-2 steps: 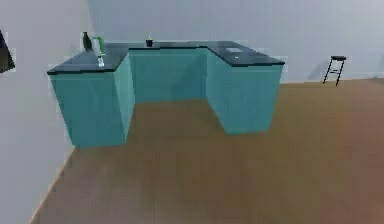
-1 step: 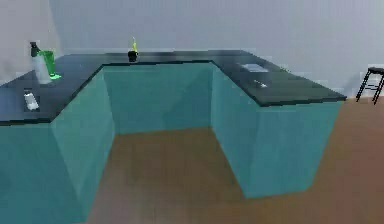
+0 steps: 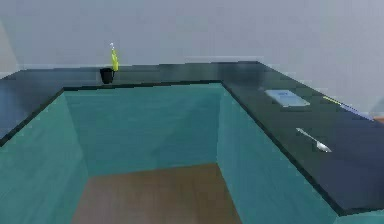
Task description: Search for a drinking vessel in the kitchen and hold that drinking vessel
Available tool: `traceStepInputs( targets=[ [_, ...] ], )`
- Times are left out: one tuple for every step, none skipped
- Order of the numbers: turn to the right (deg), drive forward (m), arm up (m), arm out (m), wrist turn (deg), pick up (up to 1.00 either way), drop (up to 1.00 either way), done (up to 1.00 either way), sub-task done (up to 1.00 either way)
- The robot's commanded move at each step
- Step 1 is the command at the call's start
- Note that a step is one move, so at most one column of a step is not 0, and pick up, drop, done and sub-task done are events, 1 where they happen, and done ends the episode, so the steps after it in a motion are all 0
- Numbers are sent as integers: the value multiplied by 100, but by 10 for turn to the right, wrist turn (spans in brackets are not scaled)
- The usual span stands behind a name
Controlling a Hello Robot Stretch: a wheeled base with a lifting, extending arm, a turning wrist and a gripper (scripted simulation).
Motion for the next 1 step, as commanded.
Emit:
traceStepInputs(
  targets=[
    [-210, 0, 0, 0, 0, 0, 0, 0, 0]
  ],
)
